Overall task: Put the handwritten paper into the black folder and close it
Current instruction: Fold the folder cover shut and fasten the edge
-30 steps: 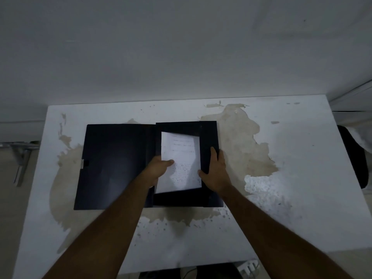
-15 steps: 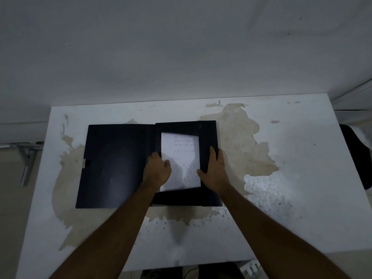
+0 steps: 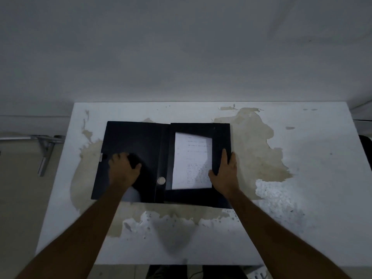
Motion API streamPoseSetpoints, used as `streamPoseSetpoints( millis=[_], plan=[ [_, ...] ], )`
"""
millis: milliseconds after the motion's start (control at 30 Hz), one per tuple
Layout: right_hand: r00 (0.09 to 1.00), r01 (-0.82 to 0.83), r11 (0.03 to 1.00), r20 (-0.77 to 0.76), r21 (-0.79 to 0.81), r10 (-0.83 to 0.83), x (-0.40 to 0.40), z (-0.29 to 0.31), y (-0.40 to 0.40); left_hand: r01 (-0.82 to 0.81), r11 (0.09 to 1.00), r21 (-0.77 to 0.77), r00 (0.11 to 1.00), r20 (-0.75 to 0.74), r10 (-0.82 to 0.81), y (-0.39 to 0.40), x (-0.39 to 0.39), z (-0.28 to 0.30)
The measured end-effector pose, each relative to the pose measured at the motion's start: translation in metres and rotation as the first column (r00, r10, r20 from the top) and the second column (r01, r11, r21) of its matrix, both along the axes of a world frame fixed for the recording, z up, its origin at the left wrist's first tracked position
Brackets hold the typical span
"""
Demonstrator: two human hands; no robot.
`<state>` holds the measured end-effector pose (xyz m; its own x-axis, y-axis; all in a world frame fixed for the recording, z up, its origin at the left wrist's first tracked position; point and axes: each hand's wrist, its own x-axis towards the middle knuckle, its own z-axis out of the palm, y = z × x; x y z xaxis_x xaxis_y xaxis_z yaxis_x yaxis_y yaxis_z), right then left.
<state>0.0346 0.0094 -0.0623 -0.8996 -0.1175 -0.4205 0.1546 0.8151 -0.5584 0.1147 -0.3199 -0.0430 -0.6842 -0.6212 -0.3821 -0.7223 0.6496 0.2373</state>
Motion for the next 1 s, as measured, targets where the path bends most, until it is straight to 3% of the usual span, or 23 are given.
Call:
streamPoseSetpoints(
  millis=[67, 200, 400, 700, 867, 1000],
  plan=[
    [0.999, 0.015, 0.999, -0.043, 0.032, -0.013, 0.005, -0.001, -0.005, -0.067, 0.996, -0.064, 0.997, 0.04, 0.069, -0.025, 0.019, -0.003],
    [0.996, 0.028, 0.998, -0.089, 0.062, -0.023, 0.008, -0.005, -0.007, -0.255, 0.967, -0.002, 0.962, 0.105, 0.253, -0.049, 0.035, -0.005],
    [0.996, 0.049, 0.998, -0.078, 0.028, -0.047, 0.007, -0.008, -0.005, -0.353, 0.935, -0.023, 0.924, 0.149, 0.353, -0.065, 0.032, -0.013],
    [0.996, 0.042, 0.999, -0.084, 0.034, -0.039, 0.006, -0.011, -0.005, -0.329, 0.927, 0.18, 0.943, 0.114, 0.313, -0.12, 0.039, -0.027],
    [0.999, 0.027, 0.999, -0.046, 0.038, -0.025, 0.005, -0.006, -0.005, -0.267, 0.893, 0.363, 0.953, -0.041, 0.301, -0.099, 0.038, 0.038],
    [1.0, 0.005, 1.0, 0.016, 0.002, -0.005, 0.002, 0.002, -0.002, -0.133, 0.927, 0.351, 0.958, -0.193, 0.211, -0.08, 0.041, 0.076]
  ],
)
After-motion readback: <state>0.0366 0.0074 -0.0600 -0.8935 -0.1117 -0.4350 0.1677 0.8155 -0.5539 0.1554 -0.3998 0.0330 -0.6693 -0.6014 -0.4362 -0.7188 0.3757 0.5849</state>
